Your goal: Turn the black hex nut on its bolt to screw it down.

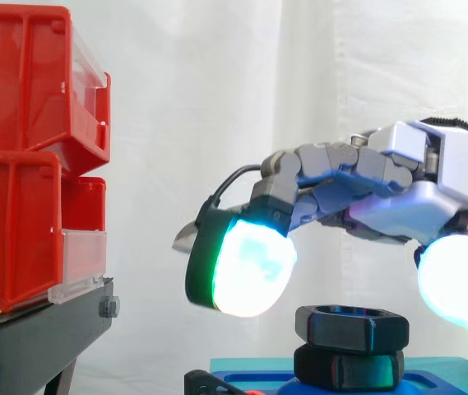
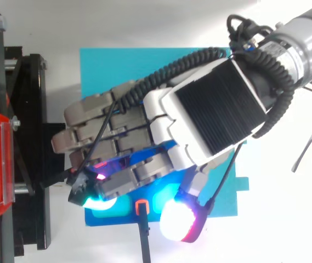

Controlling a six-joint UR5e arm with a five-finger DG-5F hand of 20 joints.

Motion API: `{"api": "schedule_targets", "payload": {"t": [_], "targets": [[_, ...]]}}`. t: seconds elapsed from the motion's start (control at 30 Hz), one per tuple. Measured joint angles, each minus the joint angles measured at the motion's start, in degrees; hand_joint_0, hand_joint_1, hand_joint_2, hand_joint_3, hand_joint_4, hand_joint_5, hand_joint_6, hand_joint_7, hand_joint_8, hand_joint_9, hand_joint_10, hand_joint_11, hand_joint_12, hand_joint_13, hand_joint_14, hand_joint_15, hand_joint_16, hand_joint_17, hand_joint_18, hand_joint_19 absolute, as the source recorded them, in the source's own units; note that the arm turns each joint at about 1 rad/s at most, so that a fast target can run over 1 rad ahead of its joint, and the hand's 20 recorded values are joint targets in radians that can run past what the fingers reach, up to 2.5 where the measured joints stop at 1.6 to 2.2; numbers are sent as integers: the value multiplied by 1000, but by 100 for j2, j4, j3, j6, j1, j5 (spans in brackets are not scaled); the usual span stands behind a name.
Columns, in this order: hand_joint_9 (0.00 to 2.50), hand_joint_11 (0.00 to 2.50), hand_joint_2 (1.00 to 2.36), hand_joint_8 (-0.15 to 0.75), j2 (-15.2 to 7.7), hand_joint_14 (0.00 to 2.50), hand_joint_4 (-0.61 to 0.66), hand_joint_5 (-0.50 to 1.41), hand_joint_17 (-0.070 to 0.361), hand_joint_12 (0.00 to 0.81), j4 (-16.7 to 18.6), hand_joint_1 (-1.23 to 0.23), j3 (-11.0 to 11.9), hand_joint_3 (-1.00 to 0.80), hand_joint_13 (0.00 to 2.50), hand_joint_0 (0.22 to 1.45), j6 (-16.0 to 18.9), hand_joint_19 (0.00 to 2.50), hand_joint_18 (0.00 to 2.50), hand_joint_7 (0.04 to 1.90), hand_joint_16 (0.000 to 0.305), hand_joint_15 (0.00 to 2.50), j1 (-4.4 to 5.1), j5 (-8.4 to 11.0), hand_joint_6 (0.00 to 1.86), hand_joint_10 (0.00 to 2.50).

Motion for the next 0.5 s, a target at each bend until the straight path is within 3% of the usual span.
{"api": "schedule_targets", "payload": {"t": [0.23,0.5], "targets": [[500,374,1000,318,-38,5,262,-175,123,386,-10,-499,9,-500,468,427,101,203,388,999,55,159,51,-5,501,8],[495,372,1000,315,-47,5,266,-175,121,383,-39,-470,8,-500,461,432,79,203,374,1006,54,162,27,-50,501,6]]}}
